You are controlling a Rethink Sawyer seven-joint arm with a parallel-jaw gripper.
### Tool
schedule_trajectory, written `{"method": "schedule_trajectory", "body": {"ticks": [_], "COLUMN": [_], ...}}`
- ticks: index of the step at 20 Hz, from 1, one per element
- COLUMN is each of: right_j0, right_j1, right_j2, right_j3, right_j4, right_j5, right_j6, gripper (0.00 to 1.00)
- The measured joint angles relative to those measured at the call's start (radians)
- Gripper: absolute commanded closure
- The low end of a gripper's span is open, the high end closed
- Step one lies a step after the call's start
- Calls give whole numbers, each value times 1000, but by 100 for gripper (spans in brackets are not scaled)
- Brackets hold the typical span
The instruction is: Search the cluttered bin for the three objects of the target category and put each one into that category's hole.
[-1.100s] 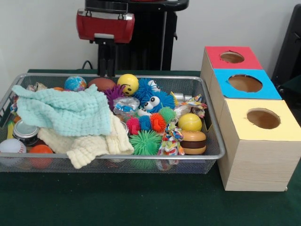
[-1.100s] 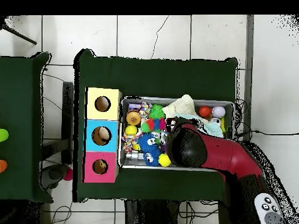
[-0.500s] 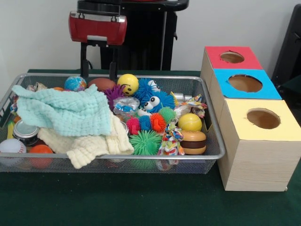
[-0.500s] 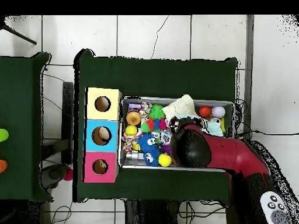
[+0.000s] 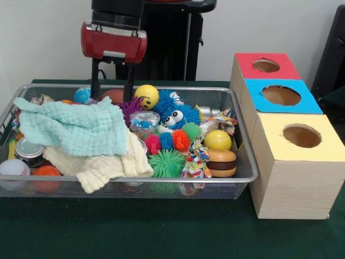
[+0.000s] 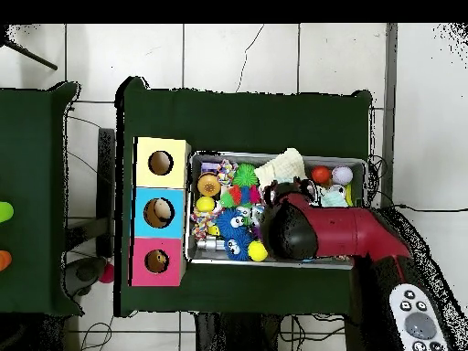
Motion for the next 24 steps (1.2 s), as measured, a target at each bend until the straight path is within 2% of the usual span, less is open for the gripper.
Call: {"method": "schedule_trajectory", "body": {"ticks": [8, 13, 24], "right_j0": [21, 2, -43], "right_j1": [77, 126, 178], "right_j2": [-14, -14, -15], "right_j3": [-63, -87, -129], "right_j4": [-79, -82, -82], "right_j5": [-88, -96, -96], "right_j6": [0, 0, 0], "gripper": [0, 0, 0]}}
